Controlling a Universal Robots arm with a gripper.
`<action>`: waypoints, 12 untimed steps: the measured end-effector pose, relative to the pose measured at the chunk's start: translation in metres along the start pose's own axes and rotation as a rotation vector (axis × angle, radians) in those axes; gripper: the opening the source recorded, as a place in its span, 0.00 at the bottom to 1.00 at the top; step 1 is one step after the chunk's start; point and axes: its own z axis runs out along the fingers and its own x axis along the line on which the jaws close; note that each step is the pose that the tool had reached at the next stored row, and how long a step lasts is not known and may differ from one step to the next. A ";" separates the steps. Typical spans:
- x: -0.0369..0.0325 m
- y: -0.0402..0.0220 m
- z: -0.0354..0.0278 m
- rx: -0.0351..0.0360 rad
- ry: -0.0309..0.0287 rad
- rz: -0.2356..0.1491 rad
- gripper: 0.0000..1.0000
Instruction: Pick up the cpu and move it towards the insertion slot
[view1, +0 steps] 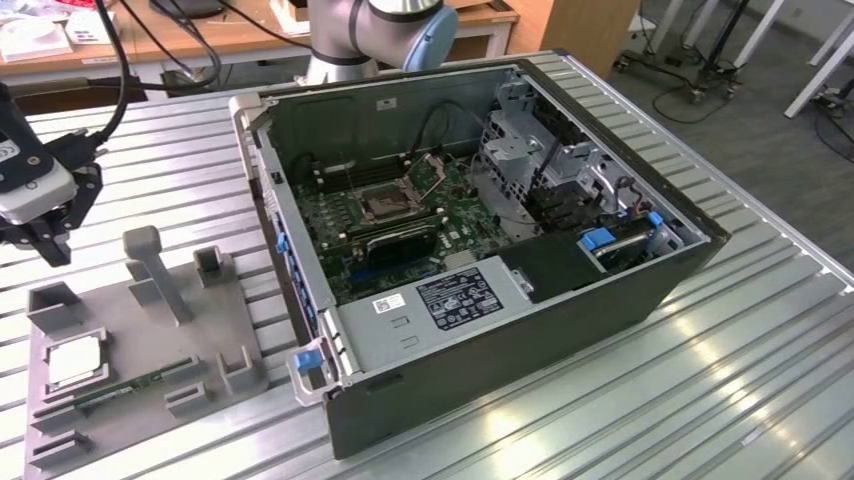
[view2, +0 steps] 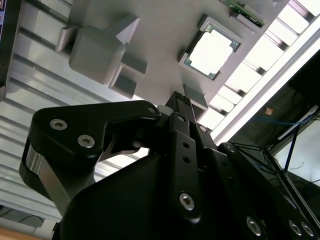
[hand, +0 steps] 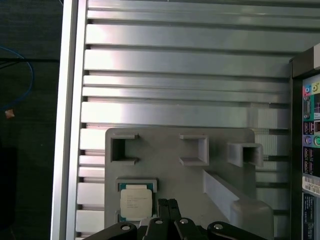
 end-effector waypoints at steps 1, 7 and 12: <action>0.0000 0.0000 0.0005 0.0000 0.0000 0.000 0.11; 0.0000 0.0000 0.0008 0.0000 0.0001 0.000 0.11; 0.0019 0.0000 0.0013 0.0000 0.0000 0.000 0.11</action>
